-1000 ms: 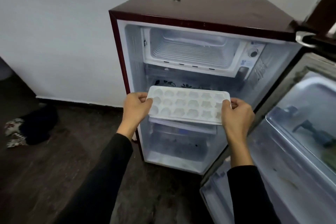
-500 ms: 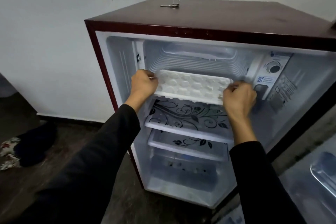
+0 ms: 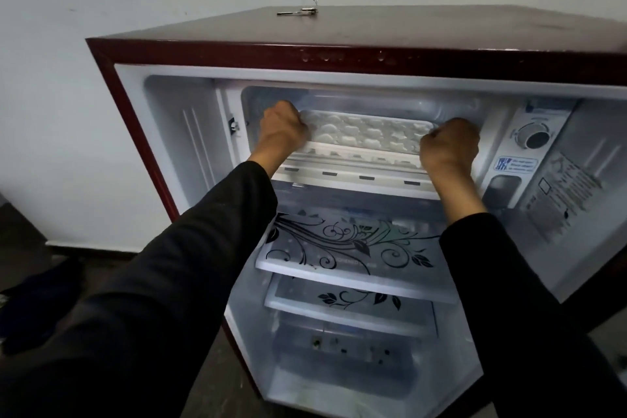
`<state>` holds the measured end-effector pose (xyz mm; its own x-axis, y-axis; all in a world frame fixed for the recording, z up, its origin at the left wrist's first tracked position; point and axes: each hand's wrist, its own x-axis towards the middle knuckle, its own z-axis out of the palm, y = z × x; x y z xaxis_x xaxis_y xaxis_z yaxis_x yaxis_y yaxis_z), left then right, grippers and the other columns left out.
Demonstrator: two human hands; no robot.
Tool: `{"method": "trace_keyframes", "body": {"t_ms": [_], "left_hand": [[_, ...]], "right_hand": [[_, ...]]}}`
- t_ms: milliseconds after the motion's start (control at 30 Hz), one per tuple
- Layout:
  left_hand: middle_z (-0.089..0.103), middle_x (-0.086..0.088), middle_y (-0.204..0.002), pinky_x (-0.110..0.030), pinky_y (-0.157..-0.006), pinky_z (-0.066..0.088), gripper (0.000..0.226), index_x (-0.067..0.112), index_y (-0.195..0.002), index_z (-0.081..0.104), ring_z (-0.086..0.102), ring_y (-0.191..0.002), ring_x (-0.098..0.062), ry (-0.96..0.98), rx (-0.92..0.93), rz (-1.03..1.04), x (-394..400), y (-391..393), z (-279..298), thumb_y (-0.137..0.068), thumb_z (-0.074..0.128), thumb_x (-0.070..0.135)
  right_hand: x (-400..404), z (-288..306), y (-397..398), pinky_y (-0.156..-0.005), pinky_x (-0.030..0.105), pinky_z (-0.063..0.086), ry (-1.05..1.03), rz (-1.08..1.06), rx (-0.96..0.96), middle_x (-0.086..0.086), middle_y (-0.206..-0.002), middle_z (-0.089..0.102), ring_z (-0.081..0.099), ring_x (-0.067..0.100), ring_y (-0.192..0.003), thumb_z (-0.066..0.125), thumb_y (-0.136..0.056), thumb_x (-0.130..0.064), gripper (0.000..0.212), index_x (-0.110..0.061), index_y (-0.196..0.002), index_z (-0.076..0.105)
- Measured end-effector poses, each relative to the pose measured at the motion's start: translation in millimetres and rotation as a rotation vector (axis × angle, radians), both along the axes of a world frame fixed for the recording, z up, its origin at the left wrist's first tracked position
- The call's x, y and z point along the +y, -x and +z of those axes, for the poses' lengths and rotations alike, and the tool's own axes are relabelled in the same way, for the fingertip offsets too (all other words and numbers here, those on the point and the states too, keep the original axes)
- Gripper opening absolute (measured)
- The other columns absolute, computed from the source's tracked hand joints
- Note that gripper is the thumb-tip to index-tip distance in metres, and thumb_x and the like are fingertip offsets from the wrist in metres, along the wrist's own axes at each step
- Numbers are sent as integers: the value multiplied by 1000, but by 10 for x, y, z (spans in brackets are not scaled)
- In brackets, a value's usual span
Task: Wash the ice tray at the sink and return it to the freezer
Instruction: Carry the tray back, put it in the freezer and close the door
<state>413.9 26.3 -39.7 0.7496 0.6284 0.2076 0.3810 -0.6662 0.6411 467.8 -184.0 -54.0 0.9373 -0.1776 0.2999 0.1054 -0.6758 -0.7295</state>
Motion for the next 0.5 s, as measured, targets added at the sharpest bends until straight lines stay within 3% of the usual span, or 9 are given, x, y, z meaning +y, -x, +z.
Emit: {"method": "trace_keyframes", "body": {"t_ms": [100, 233, 500], "left_hand": [[63, -21, -118, -33, -91, 47, 21, 2, -100, 66, 58, -114, -38, -1, 1, 7, 42, -116, -41, -90, 55, 17], [63, -21, -120, -31, -92, 46, 24, 0, -104, 66, 57, -116, -37, 3, 3, 14, 75, -195, -112, -90, 58, 17], [59, -22, -124, -30, -98, 44, 27, 1, -109, 66, 55, -119, -36, 47, -18, 44, 98, -303, -233, -91, 60, 21]], "right_hand": [[44, -19, -104, -72, 28, 42, 18, 9, -2, 22, -109, 66, 62, 38, -105, 49, -94, -7, 21, 5, -104, 64], [83, -30, -195, -80, 32, 48, 28, 11, 2, 24, -112, 65, 61, 39, -108, 50, -94, -9, 23, 5, -106, 64], [151, -136, -362, -76, 27, 43, 39, 12, -6, 23, -110, 67, 63, 35, -105, 55, -92, -11, 22, 5, -104, 65]]}}
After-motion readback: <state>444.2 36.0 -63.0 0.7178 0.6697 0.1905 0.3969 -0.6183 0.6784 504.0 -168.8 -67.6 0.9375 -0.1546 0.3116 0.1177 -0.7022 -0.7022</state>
